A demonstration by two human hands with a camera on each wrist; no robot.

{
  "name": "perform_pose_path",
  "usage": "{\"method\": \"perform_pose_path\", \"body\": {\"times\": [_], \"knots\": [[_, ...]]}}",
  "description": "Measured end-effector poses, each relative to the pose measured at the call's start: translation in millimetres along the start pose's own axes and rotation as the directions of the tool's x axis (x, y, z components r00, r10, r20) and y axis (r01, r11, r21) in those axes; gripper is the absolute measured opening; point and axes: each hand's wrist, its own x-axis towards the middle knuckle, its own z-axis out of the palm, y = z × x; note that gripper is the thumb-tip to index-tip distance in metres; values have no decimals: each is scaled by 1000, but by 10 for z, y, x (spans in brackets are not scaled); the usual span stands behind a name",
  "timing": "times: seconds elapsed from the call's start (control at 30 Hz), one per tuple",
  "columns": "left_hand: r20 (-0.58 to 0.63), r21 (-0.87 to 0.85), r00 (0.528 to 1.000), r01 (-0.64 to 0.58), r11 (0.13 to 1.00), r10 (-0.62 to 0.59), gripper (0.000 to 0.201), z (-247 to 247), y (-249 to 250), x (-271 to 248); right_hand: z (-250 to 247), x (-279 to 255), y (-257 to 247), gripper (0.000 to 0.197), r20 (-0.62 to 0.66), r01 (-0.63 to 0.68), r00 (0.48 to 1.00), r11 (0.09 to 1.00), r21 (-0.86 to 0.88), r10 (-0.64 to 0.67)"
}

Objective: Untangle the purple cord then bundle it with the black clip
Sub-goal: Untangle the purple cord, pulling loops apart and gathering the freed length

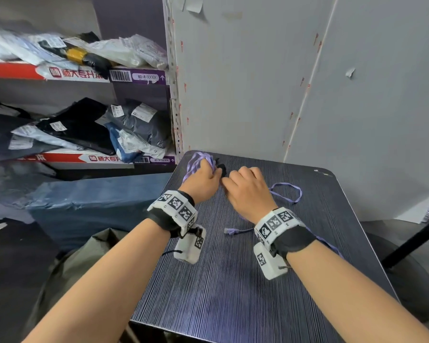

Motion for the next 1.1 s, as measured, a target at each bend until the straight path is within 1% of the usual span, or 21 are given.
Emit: {"method": "perform_pose_path", "body": {"times": [0.1,0.2,0.27,0.3,0.33,0.4,0.47,0.5,0.57,0.6,0.63,0.7,0.77,0.8,0.87,0.9,0.93,0.97,1.0,1.03,1.1], "knots": [[46,8,998,-31,999,31,38,57,32,-80,-22,11,20,17,-28,-79,996,996,53,80],[89,9,995,-41,999,40,41,73,21,-89,-25,3,50,22,5,-165,986,974,153,167],[79,51,995,-62,997,58,45,39,4,-104,14,-36,102,26,83,-207,978,945,254,192],[91,69,993,-80,994,73,48,15,-13,-109,30,-60,132,24,145,-233,970,928,291,198],[127,94,988,-96,991,84,51,-3,-34,-109,49,-87,165,21,196,-259,959,918,300,206],[217,131,972,-121,984,90,53,-33,-48,-119,39,-97,202,23,264,-317,933,909,273,246],[275,97,958,-117,988,87,53,-19,-44,-137,-38,-55,189,34,314,-362,910,886,288,270],[296,50,951,-106,993,87,54,-3,-41,-139,-81,-21,167,47,349,-360,905,875,322,244],[329,-20,939,-104,994,104,50,31,-43,-141,-164,43,110,72,411,-317,902,852,417,134],[355,-54,928,-102,993,114,45,29,-39,-149,-186,66,88,76,442,-310,893,825,472,82],[376,-104,918,-96,990,129,42,26,-47,-147,-188,80,82,74,484,-336,874,782,524,51],[424,-175,897,-55,983,125,44,0,-57,-149,-181,84,80,66,554,-432,832,665,609,34],[444,-201,890,-11,980,101,39,-21,-59,-147,-131,56,100,55,569,-498,820,568,655,62],[445,-207,892,11,978,84,40,-26,-58,-145,-115,41,106,50,567,-509,821,545,666,75],[456,-248,888,66,967,57,43,-25,-45,-153,-104,1,110,38,561,-501,823,571,650,84],[464,-280,884,89,956,54,42,-34,-44,-156,-99,-9,104,28,568,-511,816,588,627,102],[471,-316,880,112,942,53,38,-47,-31,-171,-86,-19,101,16,583,-531,804,585,613,118],[469,-356,881,128,926,58,33,-50,-24,-177,-81,-30,104,15,599,-555,790,569,606,132],[460,-390,885,128,912,73,30,-48,-17,-183,-64,-44,112,19,609,-577,780,539,614,141],[439,-420,894,112,901,94,29,-39,-5,-195,-45,-49,121,19,619,-598,770,512,617,153],[372,-454,917,45,890,144,28,-15,22,-227,-12,-44,147,12,632,-635,751,469,613,191]]}}
